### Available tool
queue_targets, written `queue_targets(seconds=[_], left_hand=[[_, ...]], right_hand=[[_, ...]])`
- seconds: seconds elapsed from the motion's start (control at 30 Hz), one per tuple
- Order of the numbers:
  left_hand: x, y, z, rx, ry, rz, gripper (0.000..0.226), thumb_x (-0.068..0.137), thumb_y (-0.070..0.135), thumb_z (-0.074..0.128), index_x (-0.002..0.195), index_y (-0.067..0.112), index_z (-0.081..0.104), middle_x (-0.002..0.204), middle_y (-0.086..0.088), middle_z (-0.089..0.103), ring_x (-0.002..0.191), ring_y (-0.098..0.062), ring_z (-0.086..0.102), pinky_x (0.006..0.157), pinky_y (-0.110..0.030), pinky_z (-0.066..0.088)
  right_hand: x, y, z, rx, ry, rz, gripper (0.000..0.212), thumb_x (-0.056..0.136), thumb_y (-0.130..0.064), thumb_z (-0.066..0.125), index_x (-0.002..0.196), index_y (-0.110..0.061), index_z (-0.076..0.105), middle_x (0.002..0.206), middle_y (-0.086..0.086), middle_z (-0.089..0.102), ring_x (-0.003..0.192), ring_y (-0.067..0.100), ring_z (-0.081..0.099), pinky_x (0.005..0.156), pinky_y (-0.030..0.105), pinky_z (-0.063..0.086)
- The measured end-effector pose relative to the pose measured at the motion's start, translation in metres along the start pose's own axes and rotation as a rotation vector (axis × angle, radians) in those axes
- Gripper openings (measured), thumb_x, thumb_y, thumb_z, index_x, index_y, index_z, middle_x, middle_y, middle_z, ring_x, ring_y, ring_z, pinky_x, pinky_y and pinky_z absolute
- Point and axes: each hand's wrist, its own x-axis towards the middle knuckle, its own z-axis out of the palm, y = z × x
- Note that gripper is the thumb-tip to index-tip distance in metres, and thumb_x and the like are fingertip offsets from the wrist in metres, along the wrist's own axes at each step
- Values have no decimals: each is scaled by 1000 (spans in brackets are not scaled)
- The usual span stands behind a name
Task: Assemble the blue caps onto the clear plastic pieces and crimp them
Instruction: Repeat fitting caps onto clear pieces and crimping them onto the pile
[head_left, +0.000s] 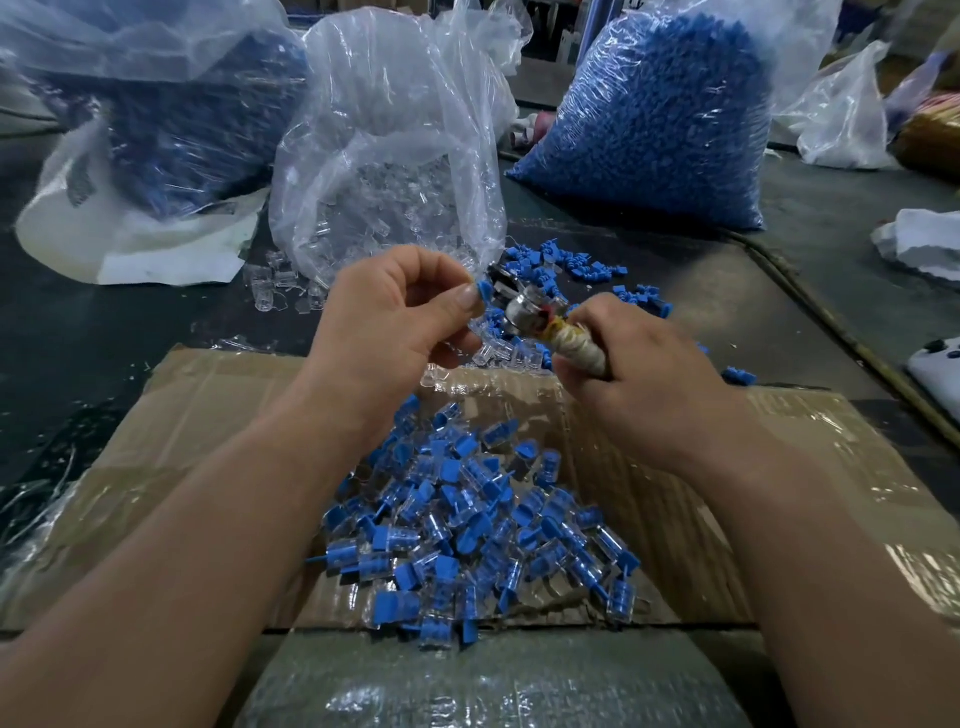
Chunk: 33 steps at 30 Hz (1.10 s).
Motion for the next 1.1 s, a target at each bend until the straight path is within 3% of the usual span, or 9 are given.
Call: queue_targets(seconds=[0.43, 0.57, 0.7, 0.87, 1.1], left_hand=[[-2, -1, 2, 86, -7, 94, 22, 82, -6, 59, 72, 14, 58, 58, 5, 61, 51, -3, 60, 53, -14, 49], [-2, -1, 2, 110, 20, 105, 23, 83, -6, 58, 73, 14, 57, 61, 2, 59, 50, -3, 60, 53, -15, 50], [-2, 0, 1, 145, 40, 124, 22, 85, -5, 57, 74, 14, 56, 64, 0, 59, 50, -3, 60, 53, -16, 51], [-2, 0, 1, 160, 50, 113, 22, 84, -5, 58, 73, 14, 57, 64, -1, 59, 51, -4, 61, 54, -16, 52], [1, 3, -10, 67, 106, 1, 19, 80, 1, 64, 70, 18, 63, 62, 2, 66, 54, -7, 62, 52, -19, 53]], right_hand=[[2, 3, 1, -2, -20, -37, 11, 89, -27, 53, 82, -25, 44, 73, -12, 44, 65, 4, 40, 56, 21, 32], [5, 3, 3, -1, 15, -33, 30, 88, -25, 54, 66, -29, 34, 65, -11, 45, 60, 4, 41, 53, 25, 33], [7, 2, 7, -24, 39, -36, 32, 87, -22, 56, 65, -28, 33, 63, -9, 46, 58, 7, 42, 53, 29, 34], [6, 3, 8, -28, 66, -53, 17, 86, -21, 59, 77, -23, 45, 65, -10, 45, 59, 7, 42, 53, 26, 33], [7, 9, 8, -79, 4, -62, 14, 84, -23, 62, 96, -20, 58, 84, -6, 51, 74, 11, 42, 58, 24, 25]])
